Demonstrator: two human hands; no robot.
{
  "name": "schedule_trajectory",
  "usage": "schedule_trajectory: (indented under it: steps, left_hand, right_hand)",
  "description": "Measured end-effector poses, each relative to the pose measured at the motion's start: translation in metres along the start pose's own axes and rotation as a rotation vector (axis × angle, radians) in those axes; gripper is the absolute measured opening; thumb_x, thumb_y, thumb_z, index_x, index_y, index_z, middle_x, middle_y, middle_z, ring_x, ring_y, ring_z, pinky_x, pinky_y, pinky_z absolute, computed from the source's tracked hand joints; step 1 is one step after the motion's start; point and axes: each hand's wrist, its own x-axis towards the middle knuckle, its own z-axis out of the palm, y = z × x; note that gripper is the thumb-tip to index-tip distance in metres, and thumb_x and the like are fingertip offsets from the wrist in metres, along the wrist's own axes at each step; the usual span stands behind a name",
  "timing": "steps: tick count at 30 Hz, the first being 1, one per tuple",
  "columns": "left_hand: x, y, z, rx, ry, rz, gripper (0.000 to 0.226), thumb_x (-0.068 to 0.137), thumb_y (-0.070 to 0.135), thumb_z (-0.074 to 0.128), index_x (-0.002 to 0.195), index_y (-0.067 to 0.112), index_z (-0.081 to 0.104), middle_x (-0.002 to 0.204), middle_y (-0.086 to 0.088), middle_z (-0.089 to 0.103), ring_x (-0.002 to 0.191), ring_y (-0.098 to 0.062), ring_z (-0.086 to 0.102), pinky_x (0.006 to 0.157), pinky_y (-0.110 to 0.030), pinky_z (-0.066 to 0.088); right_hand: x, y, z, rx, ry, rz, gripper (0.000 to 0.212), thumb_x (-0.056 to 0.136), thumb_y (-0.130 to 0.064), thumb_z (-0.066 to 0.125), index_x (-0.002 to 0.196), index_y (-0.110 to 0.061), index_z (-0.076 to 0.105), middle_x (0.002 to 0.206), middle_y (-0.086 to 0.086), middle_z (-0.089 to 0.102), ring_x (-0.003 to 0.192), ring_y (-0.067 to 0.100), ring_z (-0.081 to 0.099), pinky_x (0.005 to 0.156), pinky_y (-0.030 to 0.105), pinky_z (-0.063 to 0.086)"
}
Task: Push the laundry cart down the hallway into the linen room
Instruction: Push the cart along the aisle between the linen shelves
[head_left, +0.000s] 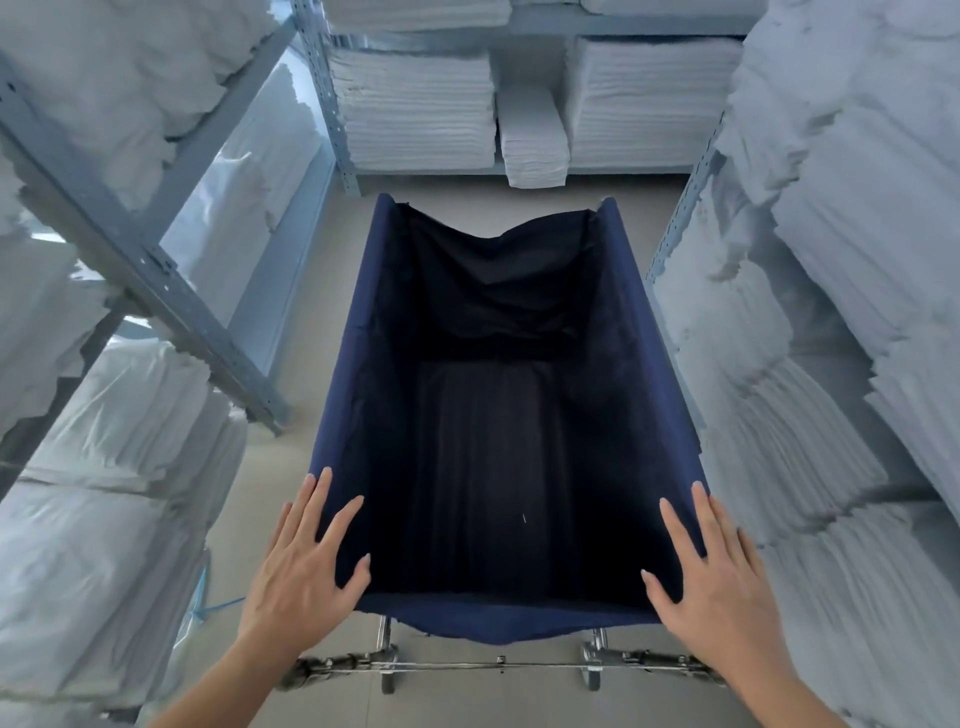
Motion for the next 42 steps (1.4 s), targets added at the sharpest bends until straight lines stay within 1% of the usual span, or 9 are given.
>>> schedule_trajectory:
  steps: [4,8,11,16,23,29,35,39,42]
  left_hand:
    - [0.06,-0.013,0.0,-0.001,0.01,0.015,0.069,0.088,0.052,0.043,0.147,0.018,0.051,0.169,-0.011,0.019,0.158,-0.028,0.012,0.121,-0.052,0.029]
    - [0.123,-0.03,-0.001,0.004,0.01,0.032,0.069,0.087,0.053,0.043,0.146,0.017,0.052,0.169,-0.011,0.02,0.158,-0.028,0.013,0.121,-0.051,0.028]
    - [0.176,-0.041,-0.008,-0.011,0.024,0.052,0.069,0.086,0.052,0.043,0.143,0.014,0.055,0.167,-0.014,0.026,0.156,-0.031,0.019,0.122,-0.048,0.026]
    - [0.275,-0.063,-0.015,-0.008,0.023,0.082,0.071,0.086,0.052,0.041,0.142,0.012,0.056,0.165,-0.015,0.029,0.155,-0.032,0.022,0.122,-0.047,0.022]
    - [0.396,-0.094,-0.018,-0.007,-0.026,0.148,0.069,0.088,0.053,0.044,0.144,0.013,0.055,0.168,-0.014,0.023,0.156,-0.034,0.021,0.12,-0.051,0.033]
    - [0.484,-0.118,-0.014,-0.011,-0.034,0.19,0.072,0.098,0.062,0.022,0.147,0.018,0.049,0.171,-0.01,0.015,0.159,-0.028,0.01,0.123,-0.05,0.028]
    - [0.567,-0.135,-0.013,-0.007,-0.04,0.224,0.067,0.09,0.052,0.046,0.146,0.015,0.05,0.171,-0.01,0.015,0.159,-0.027,0.009,0.122,-0.049,0.028]
    - [0.624,-0.144,-0.013,-0.004,-0.057,0.252,0.068,0.09,0.053,0.046,0.146,0.015,0.05,0.17,-0.011,0.016,0.158,-0.029,0.013,0.119,-0.054,0.035]
    - [0.668,-0.149,-0.013,0.005,-0.058,0.266,0.069,0.09,0.054,0.044,0.147,0.015,0.05,0.171,-0.01,0.014,0.159,-0.029,0.011,0.12,-0.054,0.033]
  right_hand:
    - [0.053,-0.006,-0.007,-0.008,0.011,0.004,0.088,0.099,-0.072,0.009,0.162,-0.017,0.036,0.176,0.018,0.016,0.156,0.04,0.034,0.117,0.06,0.041]
    - [0.108,-0.015,-0.015,-0.003,0.012,0.023,0.083,0.093,-0.063,0.037,0.161,-0.015,0.038,0.175,0.02,0.018,0.155,0.041,0.036,0.114,0.061,0.045]
    - [0.155,-0.023,-0.02,-0.006,0.013,0.041,0.085,0.089,-0.061,0.043,0.16,-0.015,0.041,0.174,0.02,0.022,0.154,0.041,0.037,0.113,0.062,0.046]
    - [0.24,-0.036,-0.023,-0.006,0.032,0.072,0.086,0.088,-0.062,0.045,0.16,-0.017,0.041,0.175,0.018,0.019,0.156,0.039,0.035,0.113,0.061,0.046]
    - [0.343,-0.046,-0.026,-0.008,0.074,0.112,0.086,0.087,-0.061,0.048,0.162,-0.019,0.038,0.177,0.012,0.014,0.157,0.038,0.033,0.111,0.064,0.044]
    - [0.419,-0.055,-0.035,-0.014,0.053,0.15,0.087,0.098,-0.073,0.016,0.161,-0.017,0.04,0.177,0.014,0.015,0.156,0.04,0.035,0.11,0.062,0.044]
    - [0.486,-0.064,-0.043,-0.003,0.021,0.197,0.092,0.096,-0.076,0.011,0.162,-0.018,0.039,0.177,0.013,0.013,0.157,0.038,0.034,0.115,0.06,0.041]
    - [0.531,-0.069,-0.047,0.016,0.036,0.23,0.089,0.096,-0.075,0.013,0.163,-0.02,0.035,0.178,0.011,0.012,0.158,0.036,0.032,0.117,0.058,0.04]
    - [0.566,-0.07,-0.05,-0.001,0.066,0.245,0.082,0.095,-0.066,0.035,0.163,-0.02,0.036,0.178,0.011,0.013,0.157,0.036,0.033,0.116,0.058,0.042]
